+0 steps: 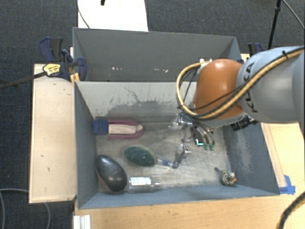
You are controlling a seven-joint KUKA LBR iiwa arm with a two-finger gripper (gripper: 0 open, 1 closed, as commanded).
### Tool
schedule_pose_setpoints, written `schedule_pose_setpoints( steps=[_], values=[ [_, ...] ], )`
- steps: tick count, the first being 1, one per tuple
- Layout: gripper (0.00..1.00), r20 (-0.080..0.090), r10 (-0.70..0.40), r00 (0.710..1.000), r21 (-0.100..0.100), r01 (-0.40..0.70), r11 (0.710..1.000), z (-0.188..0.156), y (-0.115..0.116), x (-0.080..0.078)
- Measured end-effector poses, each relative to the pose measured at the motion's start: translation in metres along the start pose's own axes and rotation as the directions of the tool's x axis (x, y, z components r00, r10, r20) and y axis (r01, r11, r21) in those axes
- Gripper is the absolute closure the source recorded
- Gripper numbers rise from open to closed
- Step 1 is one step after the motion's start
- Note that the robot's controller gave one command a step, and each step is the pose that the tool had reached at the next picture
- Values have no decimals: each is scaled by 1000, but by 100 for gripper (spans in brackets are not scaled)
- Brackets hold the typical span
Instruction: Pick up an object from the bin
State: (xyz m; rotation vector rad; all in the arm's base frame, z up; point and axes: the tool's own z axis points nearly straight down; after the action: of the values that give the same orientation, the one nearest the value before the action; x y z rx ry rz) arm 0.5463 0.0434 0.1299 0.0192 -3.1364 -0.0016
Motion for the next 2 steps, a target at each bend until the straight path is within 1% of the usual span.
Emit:
schedule_pose_setpoints(
  steps=[1,2],
  values=[
    [0,15,79,997,-2,-79,997,58,56,64],
    [0,11,58,998,-2,-58,998,28,68,68]
  ],
)
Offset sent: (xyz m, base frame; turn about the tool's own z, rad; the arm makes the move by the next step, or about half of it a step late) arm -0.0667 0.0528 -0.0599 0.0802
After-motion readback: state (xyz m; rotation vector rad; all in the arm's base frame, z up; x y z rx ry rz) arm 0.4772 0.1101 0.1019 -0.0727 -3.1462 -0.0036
